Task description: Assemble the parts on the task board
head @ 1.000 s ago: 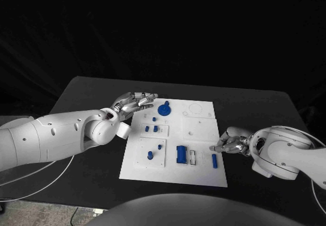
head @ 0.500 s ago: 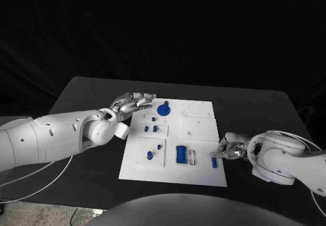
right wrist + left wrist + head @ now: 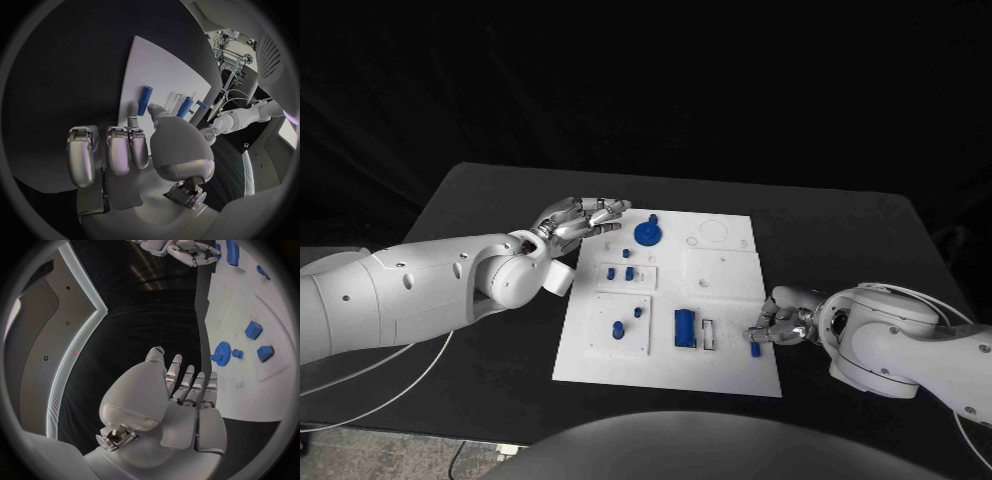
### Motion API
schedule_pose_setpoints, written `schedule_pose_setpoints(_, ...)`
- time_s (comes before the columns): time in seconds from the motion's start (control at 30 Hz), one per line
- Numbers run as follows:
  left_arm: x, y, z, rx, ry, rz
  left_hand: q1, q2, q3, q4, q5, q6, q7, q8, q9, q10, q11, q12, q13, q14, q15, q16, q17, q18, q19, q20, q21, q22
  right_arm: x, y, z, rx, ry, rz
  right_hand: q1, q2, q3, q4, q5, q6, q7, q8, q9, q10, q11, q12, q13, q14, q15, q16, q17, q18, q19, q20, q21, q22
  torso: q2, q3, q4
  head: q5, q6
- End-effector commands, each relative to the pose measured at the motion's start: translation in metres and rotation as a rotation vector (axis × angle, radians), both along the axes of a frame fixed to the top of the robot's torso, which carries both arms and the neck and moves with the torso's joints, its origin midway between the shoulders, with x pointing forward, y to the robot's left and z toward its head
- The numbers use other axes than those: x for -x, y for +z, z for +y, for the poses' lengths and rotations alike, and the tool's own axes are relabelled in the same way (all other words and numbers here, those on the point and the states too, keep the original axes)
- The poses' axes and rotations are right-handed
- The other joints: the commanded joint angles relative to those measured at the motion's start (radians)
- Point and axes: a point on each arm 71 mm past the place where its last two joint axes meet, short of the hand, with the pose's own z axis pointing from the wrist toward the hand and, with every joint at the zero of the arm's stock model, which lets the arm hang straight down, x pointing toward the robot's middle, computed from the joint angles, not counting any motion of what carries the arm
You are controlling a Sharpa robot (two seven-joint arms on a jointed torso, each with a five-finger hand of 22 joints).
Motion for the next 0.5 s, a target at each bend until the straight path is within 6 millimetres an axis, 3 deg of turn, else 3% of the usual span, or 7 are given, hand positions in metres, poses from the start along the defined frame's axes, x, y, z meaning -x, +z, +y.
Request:
schedule_pose_setpoints(0.03, 0.0006, 0.0005, -0.0023, 0.012, -0.019, 0.001, 0.011, 0.002, 0.007, 0.002, 0.004, 0.007, 0.025, 0.004, 0.001, 0.010, 0.001, 0.006, 0.001, 0.009, -0.002, 0.005, 0.001, 0.017, 0.007, -0.001, 0.003, 0.002, 0.0040, -0.0068, 0.0018, 0.023, 0.017, 0.023, 0.040, -0.004, 0.019, -0.031, 0.053, -0.014, -0.006, -0.001, 0.000, 0.105, -0.011, 0.004, 0.263, 0.084, -0.009, 0.001, 0.165, -0.002, 0.084, -0.012, -0.003, 0.247, 0.001, 0.0001, 0.0004, 0.000, 0.000)
schedule_pose_setpoints(0.3, 0.0022, -0.0033, -0.0018, 0.013, -0.018, 0.010, 0.012, 0.002, 0.007, 0.002, 0.005, 0.007, 0.026, 0.004, 0.001, 0.010, 0.001, 0.007, 0.001, 0.009, -0.002, 0.006, 0.001, 0.018, 0.008, -0.001, 0.004, 0.003, 0.0061, -0.0112, 0.0048, 0.026, 0.028, 0.039, 0.118, -0.012, 0.099, -0.107, 0.130, -0.030, -0.002, -0.023, -0.021, 0.105, -0.008, 0.004, 0.263, 0.082, -0.008, -0.004, 0.156, 0.000, 0.081, -0.013, -0.009, 0.244, 0.001, 0.0000, 0.0003, -0.002, 0.000)
schedule_pose_setpoints(0.5, 0.0042, -0.0068, -0.0011, 0.013, -0.018, 0.018, 0.012, 0.002, 0.007, 0.002, 0.005, 0.007, 0.026, 0.004, 0.001, 0.010, 0.001, 0.007, 0.001, 0.009, -0.002, 0.006, 0.001, 0.018, 0.008, -0.001, 0.004, 0.003, 0.0056, -0.0109, 0.0057, 0.006, 0.010, 0.025, 0.123, -0.018, 0.149, -0.140, 0.205, -0.020, 0.004, -0.033, -0.040, 0.105, -0.003, 0.004, 0.263, 0.082, -0.003, -0.006, 0.154, 0.000, 0.082, -0.010, -0.009, 0.245, 0.001, 0.0003, 0.0009, 0.000, 0.000)
